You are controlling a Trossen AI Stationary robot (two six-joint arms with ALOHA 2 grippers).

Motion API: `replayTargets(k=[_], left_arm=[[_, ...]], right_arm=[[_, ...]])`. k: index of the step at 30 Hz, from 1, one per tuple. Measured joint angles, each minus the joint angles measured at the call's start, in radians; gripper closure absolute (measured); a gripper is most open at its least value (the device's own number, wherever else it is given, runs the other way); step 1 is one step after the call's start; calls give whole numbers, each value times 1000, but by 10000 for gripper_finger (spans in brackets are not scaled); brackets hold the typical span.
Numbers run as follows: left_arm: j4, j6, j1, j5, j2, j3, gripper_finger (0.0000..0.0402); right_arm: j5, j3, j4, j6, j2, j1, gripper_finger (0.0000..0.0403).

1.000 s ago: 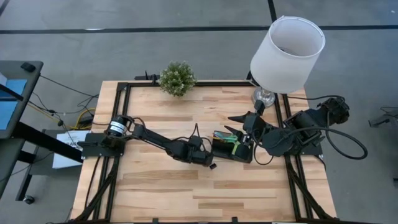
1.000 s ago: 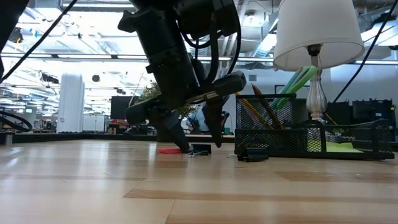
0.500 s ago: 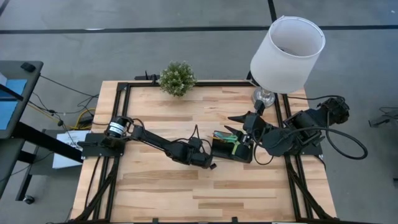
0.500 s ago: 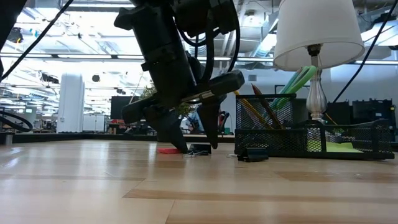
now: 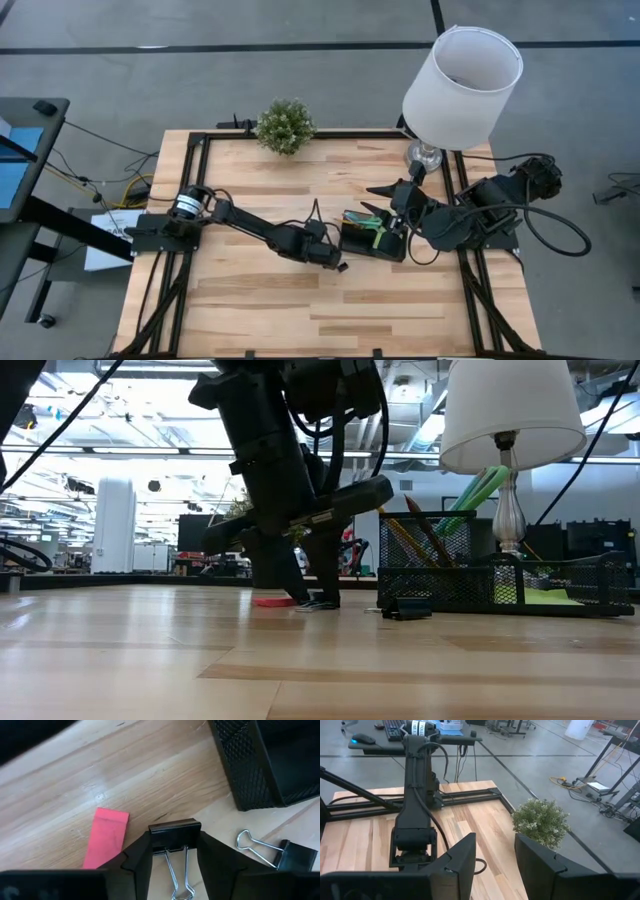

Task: Pick and place office supplies into organizer
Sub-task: Put the left black binder clip on the black desk organizer, then put the top black binder clip on the black desk organizer

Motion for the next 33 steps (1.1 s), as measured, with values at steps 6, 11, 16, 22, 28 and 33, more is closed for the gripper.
replayTargets(k=[6,11,16,22,28,33], left_arm=[[-157,55,-12,-39,-8,123,276],[-385,96,-37,-129,-10,302,282],[-388,150,-53,-216,-13,402,287],[-236,253,-43,-217,-13,404,292],[-225,361,-49,-125,-13,404,269],[-211,489,-71,-6,-13,377,229]], right_arm=[[0,0,0,0,0,0,274],[0,0,0,0,0,0,274],[0,0,0,0,0,0,274],[0,0,0,0,0,0,274],[0,0,0,0,0,0,274],[0,0,0,0,0,0,274]])
